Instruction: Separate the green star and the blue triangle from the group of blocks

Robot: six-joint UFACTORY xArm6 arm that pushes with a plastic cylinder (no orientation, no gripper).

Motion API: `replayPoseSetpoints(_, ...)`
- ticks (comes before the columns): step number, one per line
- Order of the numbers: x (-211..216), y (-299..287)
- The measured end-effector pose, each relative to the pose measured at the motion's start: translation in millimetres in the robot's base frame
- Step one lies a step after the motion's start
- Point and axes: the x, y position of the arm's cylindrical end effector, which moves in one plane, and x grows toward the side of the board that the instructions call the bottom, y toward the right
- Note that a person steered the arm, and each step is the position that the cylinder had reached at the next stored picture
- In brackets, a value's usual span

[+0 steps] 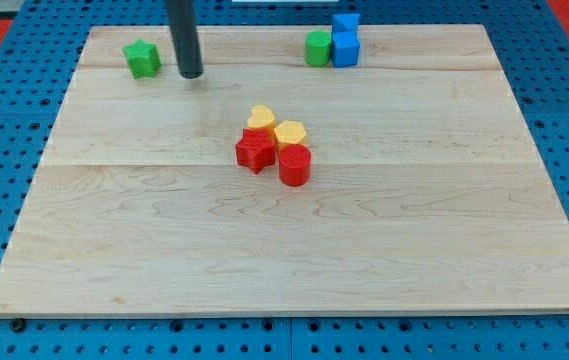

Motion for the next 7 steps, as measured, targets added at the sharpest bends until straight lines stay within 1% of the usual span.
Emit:
replayPoseSetpoints(1,-25,-42)
replayPoseSetpoints(2,-18,-3)
replayPoseSetpoints(3,-17,14)
replayPoseSetpoints(7,-17,39)
